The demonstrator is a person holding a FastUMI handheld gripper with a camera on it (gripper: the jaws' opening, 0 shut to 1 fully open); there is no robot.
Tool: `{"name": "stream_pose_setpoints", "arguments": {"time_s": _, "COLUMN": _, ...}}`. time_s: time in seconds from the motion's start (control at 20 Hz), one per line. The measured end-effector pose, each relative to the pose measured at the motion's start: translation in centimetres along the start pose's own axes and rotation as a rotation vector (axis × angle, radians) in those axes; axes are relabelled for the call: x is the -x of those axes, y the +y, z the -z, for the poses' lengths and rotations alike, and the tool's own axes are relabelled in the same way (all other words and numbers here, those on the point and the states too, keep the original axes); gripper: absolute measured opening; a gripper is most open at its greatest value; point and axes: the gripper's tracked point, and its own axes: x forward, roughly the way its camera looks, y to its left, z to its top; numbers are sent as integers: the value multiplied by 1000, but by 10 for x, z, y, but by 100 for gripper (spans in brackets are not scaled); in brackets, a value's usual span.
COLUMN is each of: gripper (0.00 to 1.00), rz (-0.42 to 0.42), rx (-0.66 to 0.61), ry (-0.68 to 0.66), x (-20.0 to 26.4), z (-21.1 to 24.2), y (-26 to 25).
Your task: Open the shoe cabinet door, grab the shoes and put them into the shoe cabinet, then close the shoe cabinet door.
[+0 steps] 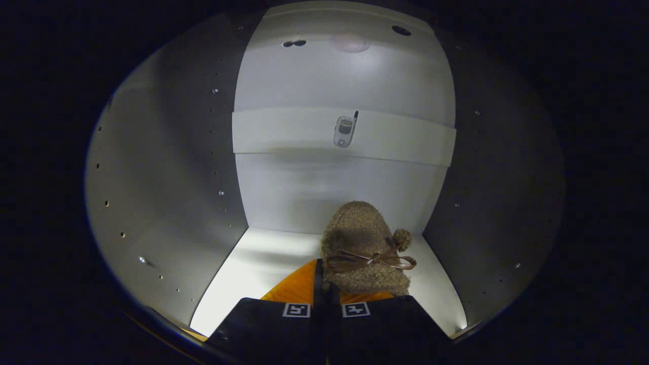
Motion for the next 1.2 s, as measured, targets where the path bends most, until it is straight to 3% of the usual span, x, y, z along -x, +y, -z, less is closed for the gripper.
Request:
{"name": "stream_pose_setpoints", "arguments": {"time_s": 0.15, "gripper": 15, "rz": -11, "rx": 0, "ry": 22, "x": -1, "z": 7, "y": 5}}
{"name": "stream_pose_setpoints", "arguments": {"time_s": 0.4, "gripper": 60, "rz": -9, "rx": 32, "ry": 40, "x": 15, "z": 15, "y": 7}}
{"name": "stream_pose_setpoints", "arguments": {"time_s": 0.55, "gripper": 78, "rz": -4, "rx": 35, "ry": 51, "x": 28, "z": 23, "y": 5}}
{"name": "stream_pose_setpoints", "arguments": {"time_s": 0.85, "gripper": 89, "rz": 9, "rx": 34, "ry": -23, "x": 78, "z": 5, "y": -6}}
{"name": "stream_pose_setpoints", "arguments": {"time_s": 0.95, "gripper": 89, "rz": 12, "rx": 32, "ry": -49, "x": 106, "z": -1, "y": -10}}
{"name": "stream_pose_setpoints", "arguments": {"time_s": 1.2, "gripper": 100, "rz": 6, "rx": 28, "ry": -116, "x": 195, "z": 1, "y": -14}}
